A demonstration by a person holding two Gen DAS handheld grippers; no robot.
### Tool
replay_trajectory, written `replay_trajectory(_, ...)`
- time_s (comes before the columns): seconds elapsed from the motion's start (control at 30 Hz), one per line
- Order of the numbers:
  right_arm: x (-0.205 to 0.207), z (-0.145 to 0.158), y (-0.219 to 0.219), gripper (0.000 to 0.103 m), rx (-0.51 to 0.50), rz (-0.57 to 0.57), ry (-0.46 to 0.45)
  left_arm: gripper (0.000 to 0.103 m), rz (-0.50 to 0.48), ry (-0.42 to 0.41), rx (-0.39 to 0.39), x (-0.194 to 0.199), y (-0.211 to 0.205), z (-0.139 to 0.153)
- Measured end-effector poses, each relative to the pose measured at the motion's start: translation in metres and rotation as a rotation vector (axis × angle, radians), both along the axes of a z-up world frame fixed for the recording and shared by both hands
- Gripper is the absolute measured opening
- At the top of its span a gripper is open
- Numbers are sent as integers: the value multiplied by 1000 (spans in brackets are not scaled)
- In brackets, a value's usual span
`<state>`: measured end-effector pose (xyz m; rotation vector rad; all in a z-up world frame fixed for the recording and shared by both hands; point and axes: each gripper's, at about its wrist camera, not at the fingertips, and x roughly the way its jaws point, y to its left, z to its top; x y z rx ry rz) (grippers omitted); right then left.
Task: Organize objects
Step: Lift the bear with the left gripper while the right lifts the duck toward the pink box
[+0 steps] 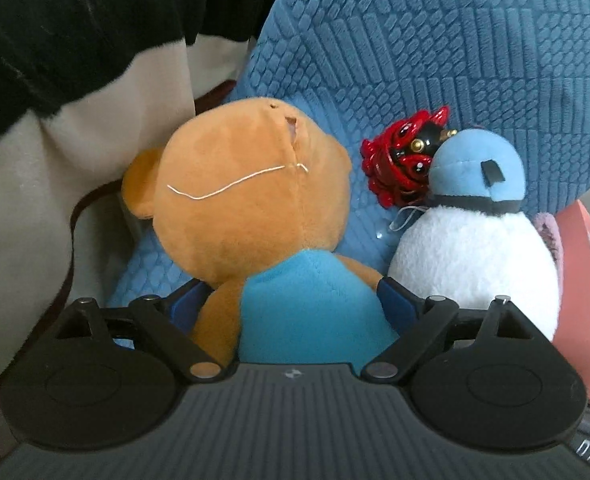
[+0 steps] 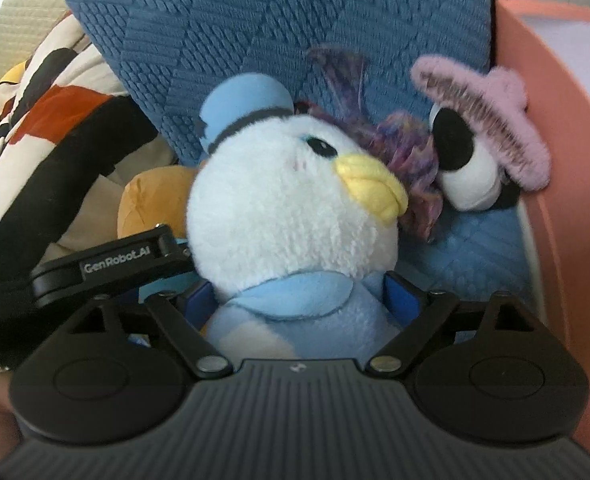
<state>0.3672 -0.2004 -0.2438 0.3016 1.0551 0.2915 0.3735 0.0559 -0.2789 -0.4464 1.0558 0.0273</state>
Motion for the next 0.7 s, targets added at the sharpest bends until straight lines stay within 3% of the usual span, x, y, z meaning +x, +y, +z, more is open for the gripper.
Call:
replay_trajectory(0.1, 2, -2, 5, 89, -13, 13, 8, 91, 2, -2, 19, -1, -3, 0)
replay_trajectory(0.27, 2, 4, 6, 80, -21, 39, 5, 79, 1, -17, 28, -9, -3, 6)
replay_trajectory(0.7, -36, 21, -19, 79, -3, 62, -9, 77, -65, -40, 17, -57, -14, 21)
